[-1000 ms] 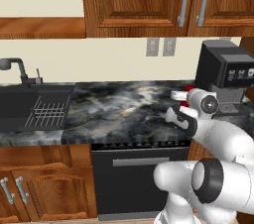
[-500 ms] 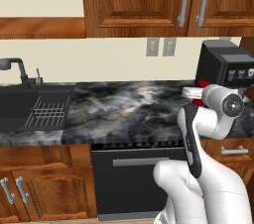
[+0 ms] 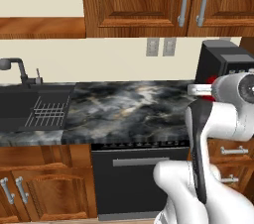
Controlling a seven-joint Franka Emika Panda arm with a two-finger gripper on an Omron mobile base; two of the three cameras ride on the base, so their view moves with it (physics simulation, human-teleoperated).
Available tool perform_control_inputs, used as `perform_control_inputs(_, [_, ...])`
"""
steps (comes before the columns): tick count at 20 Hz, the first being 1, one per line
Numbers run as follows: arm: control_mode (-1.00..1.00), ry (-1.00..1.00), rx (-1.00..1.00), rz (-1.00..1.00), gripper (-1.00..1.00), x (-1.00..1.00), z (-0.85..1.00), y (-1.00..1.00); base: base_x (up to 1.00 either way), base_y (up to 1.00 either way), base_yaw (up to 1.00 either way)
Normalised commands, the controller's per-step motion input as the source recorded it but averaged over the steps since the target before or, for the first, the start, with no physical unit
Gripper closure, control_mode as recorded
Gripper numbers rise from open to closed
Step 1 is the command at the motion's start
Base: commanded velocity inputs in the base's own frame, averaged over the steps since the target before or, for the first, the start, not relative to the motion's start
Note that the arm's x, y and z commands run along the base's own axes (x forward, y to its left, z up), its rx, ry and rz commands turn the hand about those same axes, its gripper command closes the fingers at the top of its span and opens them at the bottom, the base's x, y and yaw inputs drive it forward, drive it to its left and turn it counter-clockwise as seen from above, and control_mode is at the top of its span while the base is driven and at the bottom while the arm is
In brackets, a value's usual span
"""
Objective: Place the ketchup and ketchup from the counter to the top shelf of the fridge. If the existing items in the fridge are on the top shelf, move them to other shelves.
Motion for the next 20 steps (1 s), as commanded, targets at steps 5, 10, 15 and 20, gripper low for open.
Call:
perform_control_inputs(5, [-1.00,0.05,0.07,0.13,1.00,-1.00,0.02,0.07,0.00,0.00,0.00])
perform_control_inputs(10, [-1.00,-0.29,0.00,0.14,1.00,-0.51,0.09,0.20,0.00,0.00,0.00])
perform_control_inputs(15, [-1.00,-0.22,-0.05,0.08,1.00,-0.03,0.20,0.37,0.00,0.00,0.00])
perform_control_inputs(20, [-1.00,-0.05,-0.04,0.02,1.00,0.00,0.10,0.32,0.00,0.00,0.00])
